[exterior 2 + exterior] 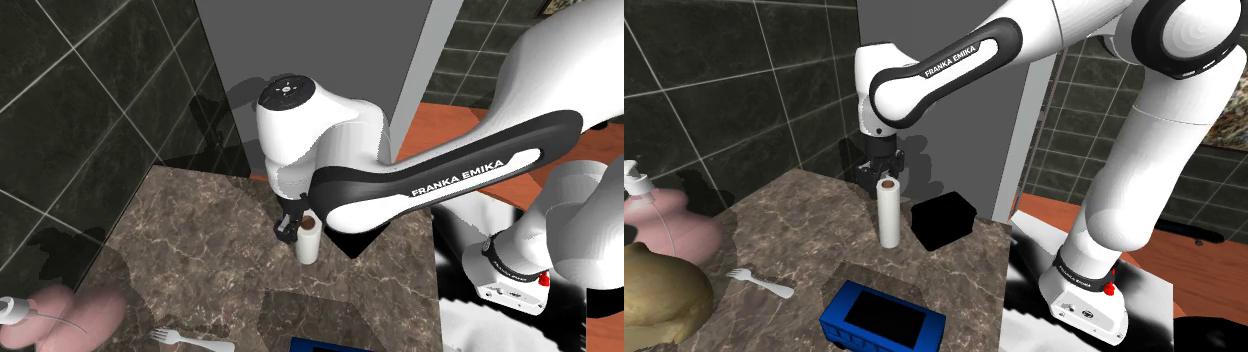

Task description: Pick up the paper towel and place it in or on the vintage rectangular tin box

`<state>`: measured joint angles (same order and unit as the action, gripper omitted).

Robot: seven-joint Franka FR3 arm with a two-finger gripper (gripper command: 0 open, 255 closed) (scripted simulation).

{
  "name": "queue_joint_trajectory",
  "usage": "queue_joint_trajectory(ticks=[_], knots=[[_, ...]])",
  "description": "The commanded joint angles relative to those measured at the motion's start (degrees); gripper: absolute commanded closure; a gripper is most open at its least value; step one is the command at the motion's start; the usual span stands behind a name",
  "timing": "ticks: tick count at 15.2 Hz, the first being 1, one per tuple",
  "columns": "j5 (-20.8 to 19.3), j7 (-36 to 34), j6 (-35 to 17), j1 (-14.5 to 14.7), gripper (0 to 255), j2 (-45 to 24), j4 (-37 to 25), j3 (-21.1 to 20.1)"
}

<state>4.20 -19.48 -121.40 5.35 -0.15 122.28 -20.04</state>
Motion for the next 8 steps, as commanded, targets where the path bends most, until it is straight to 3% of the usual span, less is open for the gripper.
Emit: queue_joint_trajectory(ticks=[1, 8], knots=[[0.03, 0.00, 0.00, 0.02, 255, -0.04, 0.00, -0.02], [0.61, 0.23, 5.28, -0.11, 255, 2.06, -3.27, 0.13]])
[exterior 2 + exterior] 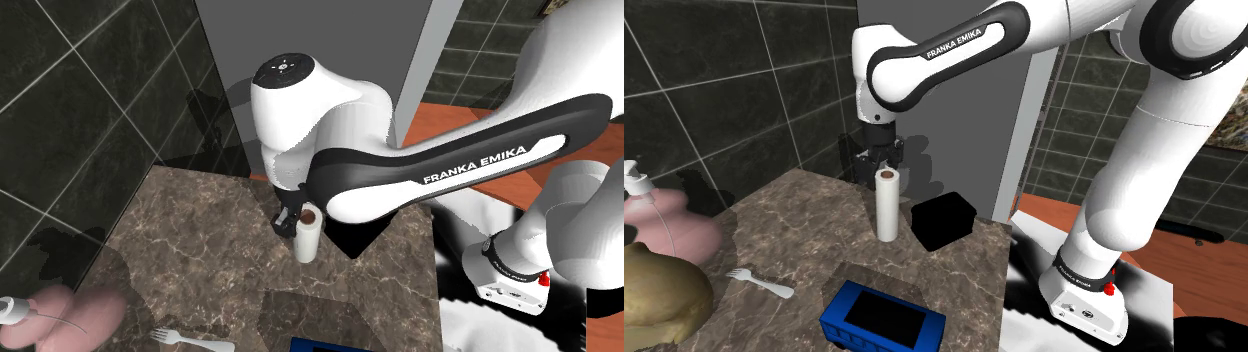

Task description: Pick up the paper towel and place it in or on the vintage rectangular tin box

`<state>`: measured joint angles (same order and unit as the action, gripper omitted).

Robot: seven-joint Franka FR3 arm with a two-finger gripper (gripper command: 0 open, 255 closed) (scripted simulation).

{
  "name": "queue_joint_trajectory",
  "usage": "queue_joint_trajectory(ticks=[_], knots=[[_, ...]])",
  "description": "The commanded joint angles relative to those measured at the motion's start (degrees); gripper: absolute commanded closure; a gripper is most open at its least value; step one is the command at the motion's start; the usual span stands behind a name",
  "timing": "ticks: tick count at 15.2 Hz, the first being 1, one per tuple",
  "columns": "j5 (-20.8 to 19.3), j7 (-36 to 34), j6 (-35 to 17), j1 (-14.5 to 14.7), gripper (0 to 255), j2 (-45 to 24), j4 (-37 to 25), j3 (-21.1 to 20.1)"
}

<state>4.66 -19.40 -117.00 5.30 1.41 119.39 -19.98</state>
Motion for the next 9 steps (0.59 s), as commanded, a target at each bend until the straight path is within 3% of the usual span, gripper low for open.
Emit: queue_joint_trajectory(ticks=[1, 9], knots=[[0.21, 0.16, 1.63, -0.08, 255, 0.75, -0.90, 0.10], [0.54, 0.17, 7.69, -0.21, 255, 2.29, -5.48, 0.31]])
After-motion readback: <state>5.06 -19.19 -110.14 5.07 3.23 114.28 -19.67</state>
